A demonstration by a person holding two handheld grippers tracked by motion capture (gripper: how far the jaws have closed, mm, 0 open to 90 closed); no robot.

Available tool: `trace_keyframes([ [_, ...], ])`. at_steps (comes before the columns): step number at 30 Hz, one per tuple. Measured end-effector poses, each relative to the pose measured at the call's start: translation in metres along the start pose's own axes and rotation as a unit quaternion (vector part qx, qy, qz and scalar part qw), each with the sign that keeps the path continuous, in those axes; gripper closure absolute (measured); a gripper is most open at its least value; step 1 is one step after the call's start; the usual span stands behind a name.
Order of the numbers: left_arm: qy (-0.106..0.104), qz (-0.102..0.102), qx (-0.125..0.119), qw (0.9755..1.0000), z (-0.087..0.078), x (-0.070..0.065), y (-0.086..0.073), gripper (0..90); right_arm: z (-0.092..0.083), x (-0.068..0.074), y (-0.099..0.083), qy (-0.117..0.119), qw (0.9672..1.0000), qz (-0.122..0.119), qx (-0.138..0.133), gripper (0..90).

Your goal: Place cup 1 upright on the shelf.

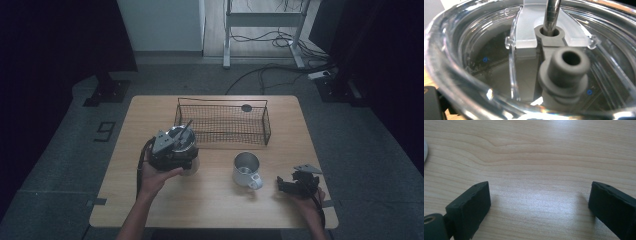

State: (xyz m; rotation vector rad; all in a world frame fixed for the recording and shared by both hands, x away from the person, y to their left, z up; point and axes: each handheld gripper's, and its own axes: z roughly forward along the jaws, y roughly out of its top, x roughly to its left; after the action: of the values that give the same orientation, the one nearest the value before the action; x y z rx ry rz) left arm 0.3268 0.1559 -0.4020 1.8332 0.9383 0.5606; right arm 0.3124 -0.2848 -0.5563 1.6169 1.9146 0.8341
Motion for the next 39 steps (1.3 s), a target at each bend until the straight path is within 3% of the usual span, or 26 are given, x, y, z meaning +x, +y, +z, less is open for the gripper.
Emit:
trace_keyframes([
  [4,-0.002,-0.013,0.005,0.9999,0.002,0.002,0.006,3.7,0.0,0.0,0.0,-0.006,1.0,0.005,0.001,3.9],
  [9,0.005,-0.004,0.005,1.0,0.005,-0.001,0.015,3.7,0.0,-0.001,0.0,-0.009,0.9999,0.008,0.001,4.1],
  [21,0.006,-0.013,0.0,0.9999,0.01,0.001,0.03,3.8,0.0,-0.001,0.0,-0.009,0.9999,0.007,0.001,4.1],
  [30,0.004,-0.034,-0.003,0.9994,0.012,0.017,0.04,3.8,0.0,-0.001,0.0,-0.01,0.9999,0.008,0.002,4.3],
  [39,0.015,-0.032,-0.004,0.9994,0.013,0.024,0.044,3.8,0.0,-0.001,0.0,-0.011,0.9999,0.009,0.001,4.6],
])
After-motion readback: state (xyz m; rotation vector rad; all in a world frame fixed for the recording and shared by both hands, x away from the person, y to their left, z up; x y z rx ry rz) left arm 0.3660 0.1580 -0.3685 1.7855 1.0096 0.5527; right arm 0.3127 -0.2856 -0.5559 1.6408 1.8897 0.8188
